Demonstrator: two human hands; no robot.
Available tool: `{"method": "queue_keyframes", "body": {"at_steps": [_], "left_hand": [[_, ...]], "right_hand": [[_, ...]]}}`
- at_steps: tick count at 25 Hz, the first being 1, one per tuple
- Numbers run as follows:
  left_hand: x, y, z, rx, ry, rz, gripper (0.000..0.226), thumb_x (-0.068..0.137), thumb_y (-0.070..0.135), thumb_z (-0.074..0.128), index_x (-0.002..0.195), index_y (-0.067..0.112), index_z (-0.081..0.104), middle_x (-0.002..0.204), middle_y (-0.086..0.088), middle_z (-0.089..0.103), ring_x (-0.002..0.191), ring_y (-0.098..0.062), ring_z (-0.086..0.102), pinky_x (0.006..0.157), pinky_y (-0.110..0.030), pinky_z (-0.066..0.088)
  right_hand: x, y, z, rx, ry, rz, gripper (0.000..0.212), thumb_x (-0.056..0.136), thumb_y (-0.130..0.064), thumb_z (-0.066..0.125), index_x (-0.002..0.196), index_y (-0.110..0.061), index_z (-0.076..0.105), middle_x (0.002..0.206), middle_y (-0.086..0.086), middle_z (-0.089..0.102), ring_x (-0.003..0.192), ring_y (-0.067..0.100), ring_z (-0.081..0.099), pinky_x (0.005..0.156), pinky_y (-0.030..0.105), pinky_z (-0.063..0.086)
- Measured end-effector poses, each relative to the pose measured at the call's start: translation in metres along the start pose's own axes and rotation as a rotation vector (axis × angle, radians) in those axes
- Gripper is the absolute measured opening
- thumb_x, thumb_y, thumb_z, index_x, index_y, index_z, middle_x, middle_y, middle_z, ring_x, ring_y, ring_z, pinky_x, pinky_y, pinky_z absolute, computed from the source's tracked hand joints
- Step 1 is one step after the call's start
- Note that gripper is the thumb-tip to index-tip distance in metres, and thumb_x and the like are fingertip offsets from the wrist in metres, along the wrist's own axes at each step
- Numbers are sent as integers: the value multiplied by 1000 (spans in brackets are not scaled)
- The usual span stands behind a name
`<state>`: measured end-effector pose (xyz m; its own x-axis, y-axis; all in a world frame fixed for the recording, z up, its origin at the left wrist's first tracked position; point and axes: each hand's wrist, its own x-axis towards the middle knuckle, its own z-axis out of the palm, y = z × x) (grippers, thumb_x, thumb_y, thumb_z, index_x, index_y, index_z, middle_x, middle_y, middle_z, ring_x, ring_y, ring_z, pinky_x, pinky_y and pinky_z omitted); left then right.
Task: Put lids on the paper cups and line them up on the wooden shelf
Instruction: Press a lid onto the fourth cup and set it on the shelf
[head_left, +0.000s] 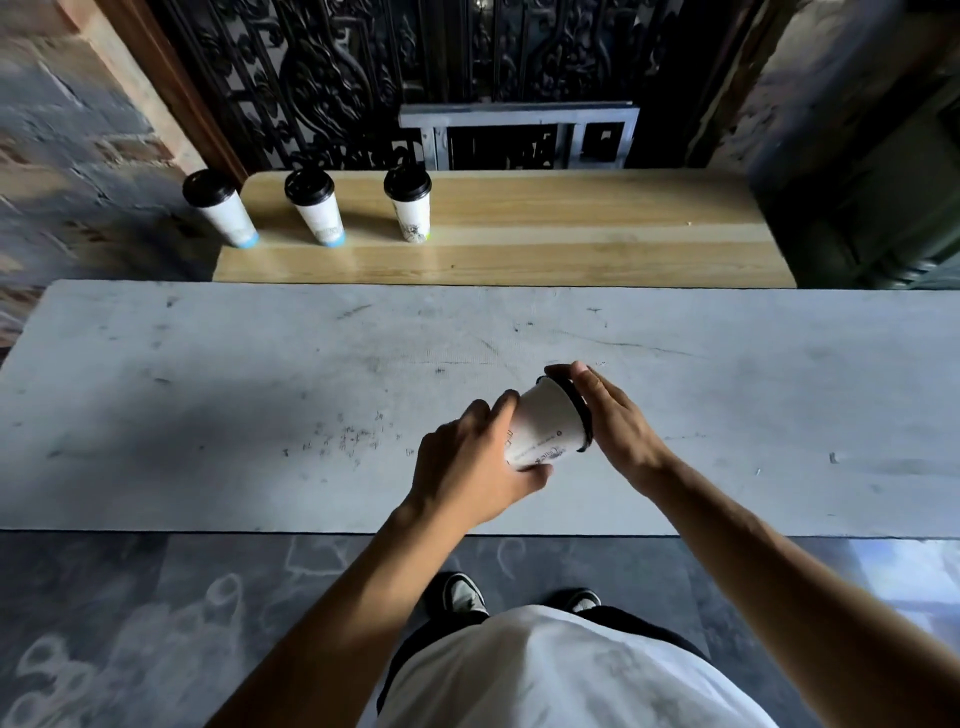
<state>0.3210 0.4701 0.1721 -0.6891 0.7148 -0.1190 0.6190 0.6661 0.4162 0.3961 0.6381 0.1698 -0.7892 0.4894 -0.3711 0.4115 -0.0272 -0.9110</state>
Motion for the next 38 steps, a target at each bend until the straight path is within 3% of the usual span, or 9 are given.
{"method": "queue_keyframes", "body": {"at_steps": [7,15,19,23,26,28,32,35,38], "left_hand": [[-6,14,-13,106,34,3,78,77,65,65,139,26,39,110,-3,63,94,-33,70,71,-35,48],[-1,17,-12,98,-21,-23,65,72,59,69,123,24,46,100,-2,63,85,-34,70,66,-34,46],[-4,13,-6,-48,-7,-94,58,70,64,68,110,28,49,97,1,66,86,-32,69,70,-36,53],[-8,8,-7,-410,-59,-245,50,84,73,57,110,30,55,99,4,72,92,-26,68,75,-36,53],[-4,11,-9,-721,-33,-371,45,99,63,41,114,25,60,102,3,68,104,-24,67,71,-27,47],[-3,17,-6,-919,-16,-457,42,104,57,37,115,26,62,108,2,68,101,-17,67,74,-25,51],[-1,31,-10,-1363,-96,-758,34,104,43,45,108,20,71,100,-11,76,94,-32,73,90,-60,59],[0,26,-10,-1224,-84,-676,31,101,38,44,101,20,70,93,-8,73,89,-25,69,88,-46,56],[-2,17,-5,-939,-18,-490,40,81,58,46,115,44,63,115,-12,66,98,-25,68,91,-50,59]], "right_hand": [[-4,2,18,197,56,20,38,101,-39,40,111,-27,75,112,-2,73,95,14,60,66,27,43],[-5,2,18,81,33,-20,41,106,-32,34,110,-29,75,112,-4,73,95,13,63,72,27,46],[3,-1,14,-3,-19,22,43,99,-53,37,110,-36,75,115,-6,74,108,20,66,89,38,52],[1,1,12,478,-96,81,58,106,-53,25,134,-22,65,134,4,71,126,20,63,104,34,46],[-5,1,12,868,-31,77,44,108,-28,31,135,-8,59,137,13,63,114,25,63,97,33,49],[-8,5,17,857,-67,84,38,104,-14,37,137,-11,56,124,17,62,91,26,65,84,34,52],[-14,10,24,738,-196,133,52,98,-17,47,146,-38,46,109,20,64,79,27,62,68,35,53],[-16,13,22,789,-197,119,50,99,-24,50,147,-35,48,117,21,62,84,27,61,74,38,53],[-21,10,20,860,-187,117,45,106,-16,42,150,-26,45,117,23,63,81,26,70,67,37,60]]}}
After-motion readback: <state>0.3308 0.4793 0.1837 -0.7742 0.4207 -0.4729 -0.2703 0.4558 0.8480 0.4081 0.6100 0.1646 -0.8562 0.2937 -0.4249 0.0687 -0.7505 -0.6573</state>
